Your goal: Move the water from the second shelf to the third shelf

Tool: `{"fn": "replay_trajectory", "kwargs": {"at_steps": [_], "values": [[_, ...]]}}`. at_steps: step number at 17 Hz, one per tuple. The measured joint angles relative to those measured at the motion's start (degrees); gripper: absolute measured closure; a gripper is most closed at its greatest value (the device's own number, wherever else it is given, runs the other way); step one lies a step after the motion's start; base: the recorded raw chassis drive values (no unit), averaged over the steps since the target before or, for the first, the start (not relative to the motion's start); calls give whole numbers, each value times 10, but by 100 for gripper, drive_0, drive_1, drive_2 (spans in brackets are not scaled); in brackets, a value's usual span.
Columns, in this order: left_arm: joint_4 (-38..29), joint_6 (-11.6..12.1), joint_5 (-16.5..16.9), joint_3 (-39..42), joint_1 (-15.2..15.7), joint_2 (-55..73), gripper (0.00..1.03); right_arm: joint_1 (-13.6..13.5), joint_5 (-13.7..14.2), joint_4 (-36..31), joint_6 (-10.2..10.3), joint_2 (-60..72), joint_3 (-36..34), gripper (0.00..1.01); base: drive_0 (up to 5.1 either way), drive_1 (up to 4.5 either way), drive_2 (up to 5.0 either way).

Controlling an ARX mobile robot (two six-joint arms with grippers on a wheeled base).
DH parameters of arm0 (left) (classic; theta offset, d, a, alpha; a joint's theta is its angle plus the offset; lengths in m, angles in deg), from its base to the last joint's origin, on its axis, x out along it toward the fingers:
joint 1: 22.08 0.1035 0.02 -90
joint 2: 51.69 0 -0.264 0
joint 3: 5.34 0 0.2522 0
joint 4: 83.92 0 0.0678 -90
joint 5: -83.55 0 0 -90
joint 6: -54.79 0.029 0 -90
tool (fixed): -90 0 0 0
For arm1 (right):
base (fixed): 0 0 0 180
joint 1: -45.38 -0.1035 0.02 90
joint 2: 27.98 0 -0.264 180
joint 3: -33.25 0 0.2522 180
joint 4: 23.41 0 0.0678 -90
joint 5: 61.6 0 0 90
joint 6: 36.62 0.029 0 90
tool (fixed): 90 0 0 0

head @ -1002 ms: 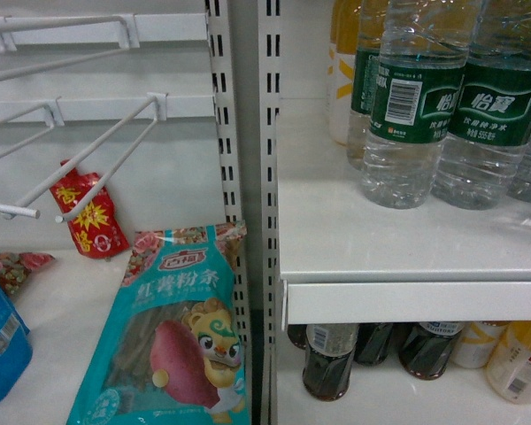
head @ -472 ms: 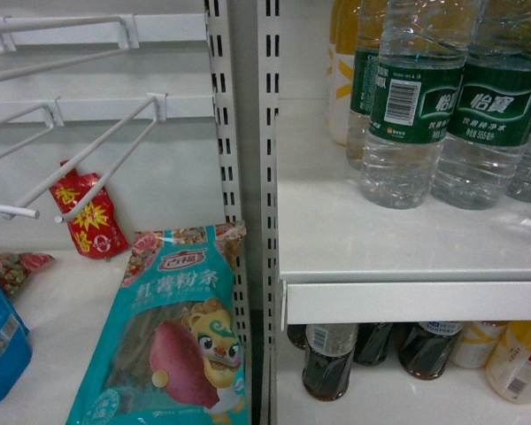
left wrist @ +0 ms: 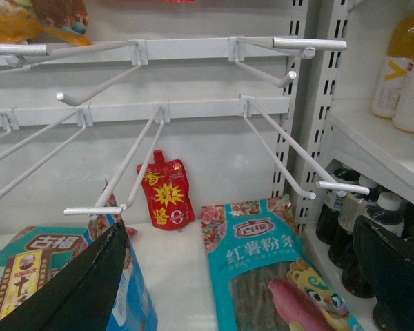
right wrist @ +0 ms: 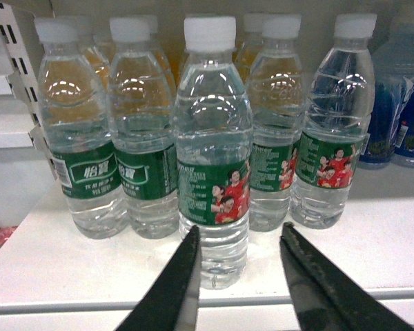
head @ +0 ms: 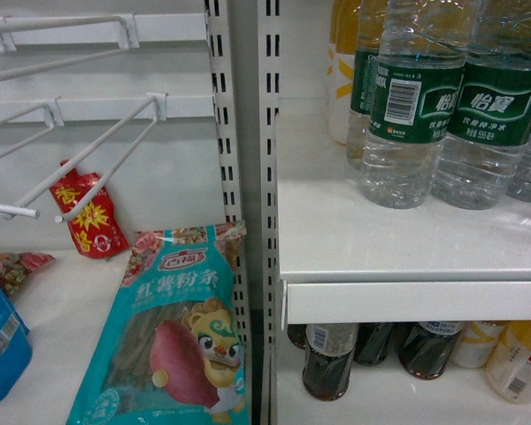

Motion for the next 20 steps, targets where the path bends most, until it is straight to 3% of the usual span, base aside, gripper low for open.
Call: {"fn": "replay_trajectory", "kwargs": {"at_steps": [1,2,3,9,17,18,20], "values": [[0,0,0,0,0,0,5,4,-5,-5,0,-21,-16,78,0,0,0],[0,0,0,0,0,0,5,38,-48,-30,-1,-34,-29,90,0,0,0],[0,0,0,0,0,0,5,74,-64,-43,-2,-36,-45,100,0,0,0],[0,0,0,0,0,0,5,74,-74,-33,-2,-100,-116,99,0,0,0],[0,0,0,0,0,0,5,74,-74,-18,-2,-140,-140,99,0,0,0],[0,0,0,0,0,0,5,74,-75,50,-2,-185,-142,99,0,0,0],[-1,0,0,0,0,0,5,74,-74,57,-2,-229,-148,99,0,0,0]]}}
